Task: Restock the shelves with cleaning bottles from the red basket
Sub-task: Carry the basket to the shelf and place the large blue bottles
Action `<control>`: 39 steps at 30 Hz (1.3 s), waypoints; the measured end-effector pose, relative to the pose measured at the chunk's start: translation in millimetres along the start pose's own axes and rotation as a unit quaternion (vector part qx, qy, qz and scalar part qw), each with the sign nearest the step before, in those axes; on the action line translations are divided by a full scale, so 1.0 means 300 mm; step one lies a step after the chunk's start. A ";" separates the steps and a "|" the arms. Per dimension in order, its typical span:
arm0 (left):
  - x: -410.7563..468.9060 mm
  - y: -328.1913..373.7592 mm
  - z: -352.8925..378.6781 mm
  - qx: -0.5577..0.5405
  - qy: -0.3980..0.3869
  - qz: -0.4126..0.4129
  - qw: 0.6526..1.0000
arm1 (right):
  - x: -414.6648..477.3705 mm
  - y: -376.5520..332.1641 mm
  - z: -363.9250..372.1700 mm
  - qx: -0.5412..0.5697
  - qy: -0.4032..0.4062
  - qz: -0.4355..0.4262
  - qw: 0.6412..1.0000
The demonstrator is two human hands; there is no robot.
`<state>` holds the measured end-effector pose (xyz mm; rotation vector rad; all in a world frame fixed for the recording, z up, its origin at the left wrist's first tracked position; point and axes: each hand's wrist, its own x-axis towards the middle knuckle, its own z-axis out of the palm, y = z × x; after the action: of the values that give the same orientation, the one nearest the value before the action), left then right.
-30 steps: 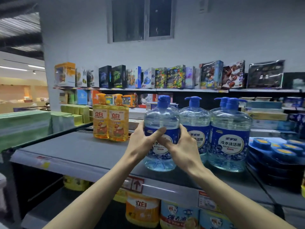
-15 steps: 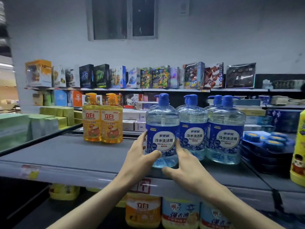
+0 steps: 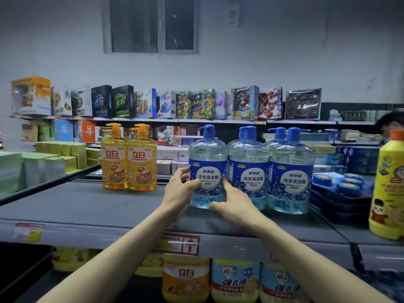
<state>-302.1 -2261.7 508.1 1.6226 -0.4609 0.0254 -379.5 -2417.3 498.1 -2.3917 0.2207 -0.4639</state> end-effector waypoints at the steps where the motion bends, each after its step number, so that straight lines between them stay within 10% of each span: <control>1: 0.005 -0.001 0.001 -0.002 -0.003 -0.002 1.000 | 0.002 -0.001 0.003 -0.005 0.003 0.002 1.000; 22: -0.019 -0.007 -0.019 0.116 -0.032 0.032 0.992 | 0.021 0.054 0.012 -0.076 -0.021 -0.014 0.997; 31: -0.133 0.071 0.134 0.361 -0.068 0.002 0.930 | -0.147 0.124 -0.185 -0.187 0.003 -0.023 0.982; 39: -0.511 0.233 0.610 0.421 -0.224 0.149 0.866 | -0.577 0.364 -0.584 -0.325 0.084 -0.015 0.942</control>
<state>-511.0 -2397.1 509.3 2.4111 -1.1807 0.0928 -610.4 -2555.8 503.1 -3.0005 0.4758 -0.6946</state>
